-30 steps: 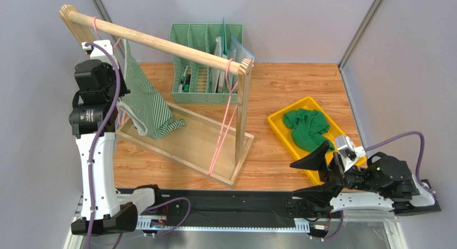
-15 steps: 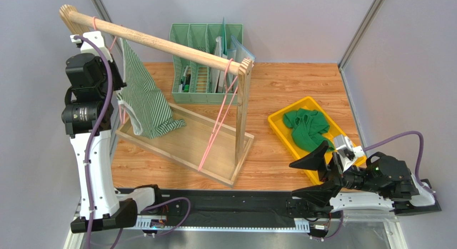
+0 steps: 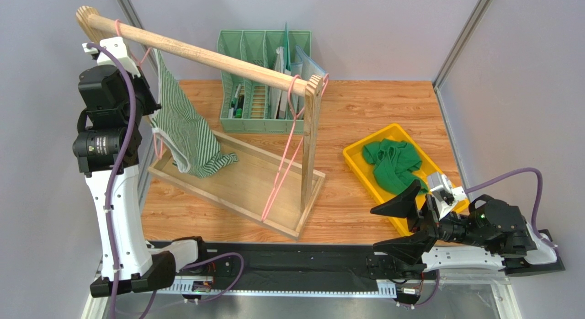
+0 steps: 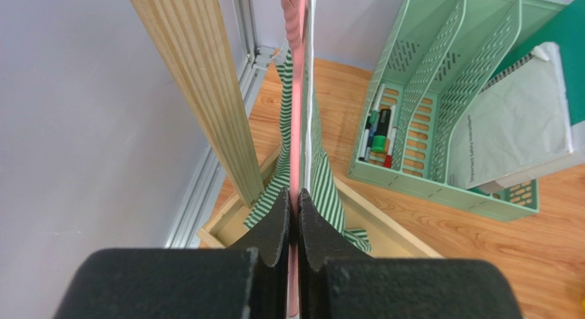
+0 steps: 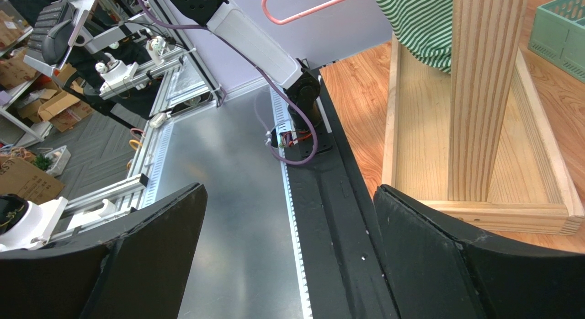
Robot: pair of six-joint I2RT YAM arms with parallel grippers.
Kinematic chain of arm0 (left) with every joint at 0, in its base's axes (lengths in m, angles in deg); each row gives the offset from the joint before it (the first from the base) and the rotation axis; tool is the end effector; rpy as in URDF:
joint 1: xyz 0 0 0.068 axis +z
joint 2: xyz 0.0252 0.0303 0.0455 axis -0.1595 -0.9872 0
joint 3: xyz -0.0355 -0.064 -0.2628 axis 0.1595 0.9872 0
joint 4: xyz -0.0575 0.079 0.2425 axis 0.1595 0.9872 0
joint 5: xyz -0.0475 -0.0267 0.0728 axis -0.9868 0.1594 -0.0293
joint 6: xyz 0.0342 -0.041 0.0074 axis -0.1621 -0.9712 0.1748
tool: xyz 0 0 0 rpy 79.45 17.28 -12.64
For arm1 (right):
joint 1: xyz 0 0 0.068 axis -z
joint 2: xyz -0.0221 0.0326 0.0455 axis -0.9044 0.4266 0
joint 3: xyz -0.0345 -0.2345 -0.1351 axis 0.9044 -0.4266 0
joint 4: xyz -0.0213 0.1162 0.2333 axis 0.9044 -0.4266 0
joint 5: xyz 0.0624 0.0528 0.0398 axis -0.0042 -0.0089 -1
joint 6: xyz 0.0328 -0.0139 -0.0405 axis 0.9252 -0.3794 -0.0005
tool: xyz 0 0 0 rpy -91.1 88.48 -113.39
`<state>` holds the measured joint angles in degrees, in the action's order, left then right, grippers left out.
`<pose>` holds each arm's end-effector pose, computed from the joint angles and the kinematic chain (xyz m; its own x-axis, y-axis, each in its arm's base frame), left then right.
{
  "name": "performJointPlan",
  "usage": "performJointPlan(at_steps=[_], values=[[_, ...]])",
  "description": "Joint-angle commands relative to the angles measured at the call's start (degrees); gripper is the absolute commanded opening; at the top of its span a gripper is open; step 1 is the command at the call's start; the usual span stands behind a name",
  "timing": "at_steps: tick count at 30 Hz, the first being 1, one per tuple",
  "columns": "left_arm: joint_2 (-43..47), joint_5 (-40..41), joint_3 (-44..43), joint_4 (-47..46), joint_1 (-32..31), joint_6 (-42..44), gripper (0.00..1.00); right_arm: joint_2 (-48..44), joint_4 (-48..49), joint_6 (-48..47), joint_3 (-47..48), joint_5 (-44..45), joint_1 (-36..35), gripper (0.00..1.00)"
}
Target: Remove the tank top from the hanger
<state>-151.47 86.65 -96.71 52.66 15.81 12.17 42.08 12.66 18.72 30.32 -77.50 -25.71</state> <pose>0.1779 0.0248 0.5231 -0.2394 -0.1513 -0.9591 -0.2582 0.9621 -0.0873 0.0058 0.0119 0.3747 -0.3013 0.0538 -0.9520 -0.9404 0.1485 0.3060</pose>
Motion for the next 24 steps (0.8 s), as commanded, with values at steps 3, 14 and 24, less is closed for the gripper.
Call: performJointPlan(at_steps=[3,14,24], values=[[3.6,-0.5,-5.8,-0.1,0.4,-5.6,0.0,-0.1,0.0,0.3,1.1,0.7,-0.2,1.0],[8.2,-2.9,-8.3,-0.5,0.3,-9.2,0.0,0.4,-0.1,0.3,1.1,1.7,-0.2,1.0],[19.1,-8.0,-0.4,1.8,0.4,-14.0,0.0,2.4,0.2,-0.3,1.0,1.9,-0.2,1.0]])
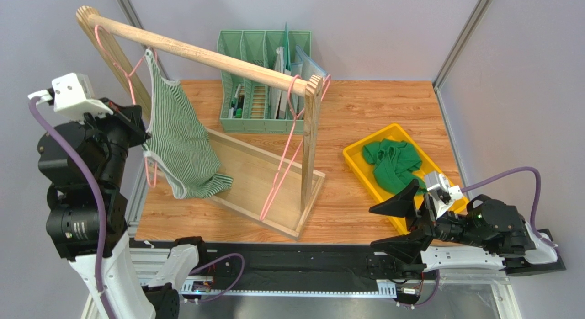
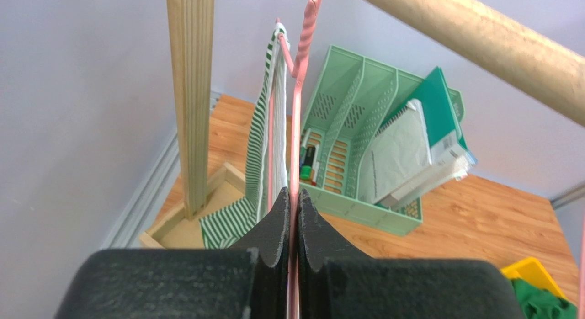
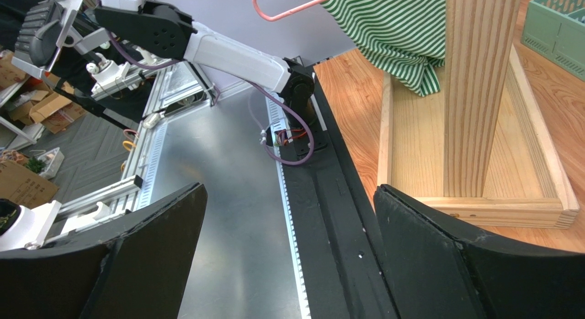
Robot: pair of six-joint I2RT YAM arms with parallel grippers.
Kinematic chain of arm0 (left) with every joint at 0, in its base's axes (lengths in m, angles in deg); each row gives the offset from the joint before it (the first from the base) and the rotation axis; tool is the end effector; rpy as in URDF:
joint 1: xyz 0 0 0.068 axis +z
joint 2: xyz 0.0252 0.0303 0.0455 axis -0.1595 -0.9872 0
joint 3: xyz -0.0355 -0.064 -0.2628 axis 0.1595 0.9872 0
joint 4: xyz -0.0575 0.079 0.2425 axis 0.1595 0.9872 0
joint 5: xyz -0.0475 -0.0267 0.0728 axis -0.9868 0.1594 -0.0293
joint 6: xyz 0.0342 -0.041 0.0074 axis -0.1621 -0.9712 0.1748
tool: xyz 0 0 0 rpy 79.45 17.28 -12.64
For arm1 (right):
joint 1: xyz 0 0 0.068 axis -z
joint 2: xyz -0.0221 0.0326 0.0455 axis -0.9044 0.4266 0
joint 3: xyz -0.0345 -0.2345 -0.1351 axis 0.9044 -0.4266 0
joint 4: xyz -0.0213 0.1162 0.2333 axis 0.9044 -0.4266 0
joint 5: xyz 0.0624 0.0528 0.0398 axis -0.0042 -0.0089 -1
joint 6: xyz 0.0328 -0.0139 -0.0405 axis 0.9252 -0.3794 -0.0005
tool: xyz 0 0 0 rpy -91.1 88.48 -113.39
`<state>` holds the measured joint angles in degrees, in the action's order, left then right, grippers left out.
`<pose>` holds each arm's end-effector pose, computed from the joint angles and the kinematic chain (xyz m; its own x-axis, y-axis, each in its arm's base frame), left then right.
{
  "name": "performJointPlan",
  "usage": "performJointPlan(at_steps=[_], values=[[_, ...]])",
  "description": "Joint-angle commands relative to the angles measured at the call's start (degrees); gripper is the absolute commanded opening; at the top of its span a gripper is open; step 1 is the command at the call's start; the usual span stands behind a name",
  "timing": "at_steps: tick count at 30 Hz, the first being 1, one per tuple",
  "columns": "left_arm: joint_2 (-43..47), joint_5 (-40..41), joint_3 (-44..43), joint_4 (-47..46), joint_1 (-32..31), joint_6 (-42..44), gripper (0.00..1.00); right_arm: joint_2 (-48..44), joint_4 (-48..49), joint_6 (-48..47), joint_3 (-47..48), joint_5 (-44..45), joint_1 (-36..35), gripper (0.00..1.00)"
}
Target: Remove the tank top from the hanger
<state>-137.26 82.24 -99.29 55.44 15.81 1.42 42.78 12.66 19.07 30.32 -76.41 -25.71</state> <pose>0.0634 0.0088 0.5539 0.0191 -0.3060 -0.9518 -0.1572 0.9393 -0.3051 0.0065 0.0150 0.3748 -0.3060 0.0489 -0.9508 -0.9355 0.1698 0.3098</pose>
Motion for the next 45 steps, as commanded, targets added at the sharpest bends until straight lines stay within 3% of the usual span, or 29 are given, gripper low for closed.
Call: performJointPlan(at_steps=[1,14,20,27,36,39,45], values=[[5.8,-4.1,3.4,-0.6,0.4,-3.7,0.0,2.0,0.4,-0.6,0.9,0.9,-0.2,1.0],[18.6,-14.7,12.4,3.3,0.4,-8.7,0.0,7.1,4.0,-0.6,-0.9,-0.5,-0.2,1.0],[24.0,-23.6,22.9,0.5,0.4,-11.3,0.0,10.1,6.3,-0.2,-1.7,-0.2,-0.2,1.0],[27.5,-33.9,37.2,-7.3,0.3,-15.8,0.0,13.3,6.9,2.6,-2.4,10.3,-0.2,1.0],[28.5,-42.2,47.6,-14.7,0.4,-19.1,0.0,17.7,7.5,8.3,-4.4,21.6,1.3,1.0],[27.8,-44.8,50.5,-18.4,0.3,-20.7,0.0,19.6,6.9,10.1,-4.1,21.3,6.9,1.0],[25.3,-46.9,50.1,-22.6,0.3,-21.4,0.0,21.9,5.2,12.5,-3.9,6.0,32.0,1.0]])
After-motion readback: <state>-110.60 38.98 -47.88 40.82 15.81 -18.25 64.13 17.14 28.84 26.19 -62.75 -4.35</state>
